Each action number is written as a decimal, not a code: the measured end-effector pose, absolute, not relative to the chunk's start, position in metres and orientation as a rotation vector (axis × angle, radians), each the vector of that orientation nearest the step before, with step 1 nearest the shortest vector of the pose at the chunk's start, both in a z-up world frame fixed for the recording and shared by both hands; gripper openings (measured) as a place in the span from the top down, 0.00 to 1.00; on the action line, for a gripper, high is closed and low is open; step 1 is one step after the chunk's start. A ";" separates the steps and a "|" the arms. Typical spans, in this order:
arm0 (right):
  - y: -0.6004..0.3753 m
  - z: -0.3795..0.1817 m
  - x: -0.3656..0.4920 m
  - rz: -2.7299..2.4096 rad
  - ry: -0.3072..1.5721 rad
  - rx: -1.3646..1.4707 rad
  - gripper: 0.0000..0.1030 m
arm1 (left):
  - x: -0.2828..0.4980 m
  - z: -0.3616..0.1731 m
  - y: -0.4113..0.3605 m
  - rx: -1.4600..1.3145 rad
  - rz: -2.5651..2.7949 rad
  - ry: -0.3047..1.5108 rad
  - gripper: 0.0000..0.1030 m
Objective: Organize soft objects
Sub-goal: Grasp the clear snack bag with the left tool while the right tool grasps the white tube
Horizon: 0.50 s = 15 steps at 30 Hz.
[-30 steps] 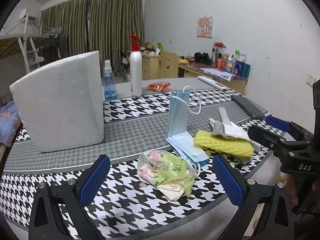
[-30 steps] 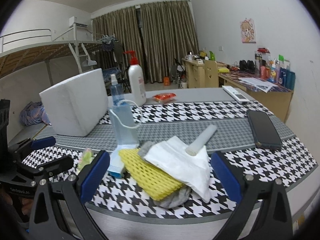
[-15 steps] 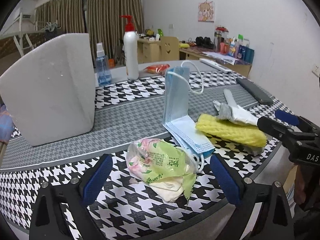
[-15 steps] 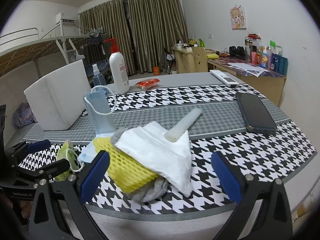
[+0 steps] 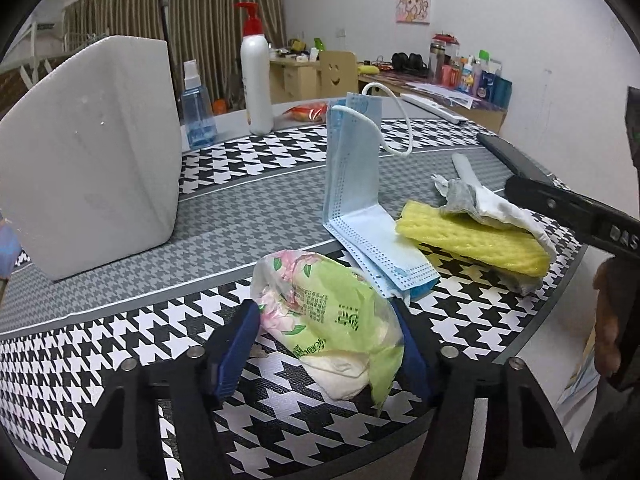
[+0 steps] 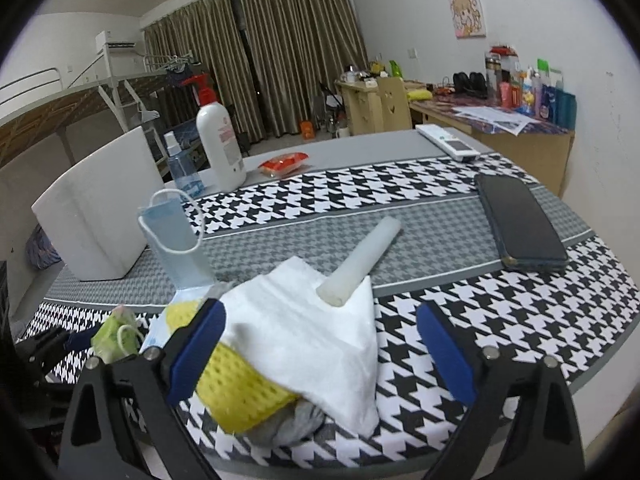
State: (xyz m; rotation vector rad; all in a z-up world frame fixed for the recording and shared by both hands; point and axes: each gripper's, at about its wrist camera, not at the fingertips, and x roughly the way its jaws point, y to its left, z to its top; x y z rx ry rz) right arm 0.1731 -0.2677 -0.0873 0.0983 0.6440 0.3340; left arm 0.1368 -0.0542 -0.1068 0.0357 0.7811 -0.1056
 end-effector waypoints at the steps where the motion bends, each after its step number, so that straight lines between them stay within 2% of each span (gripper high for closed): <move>1: -0.267 -0.088 0.175 0.335 0.648 0.101 0.09 | 0.137 -0.107 -0.054 0.038 -0.106 0.782 0.39; 13: -0.261 -0.087 0.199 0.305 0.706 0.120 0.19 | 0.138 -0.105 -0.047 0.026 -0.120 0.793 0.57; 15: -0.259 -0.087 0.202 0.302 0.720 0.116 0.23 | 0.138 -0.104 -0.045 0.020 -0.121 0.791 0.73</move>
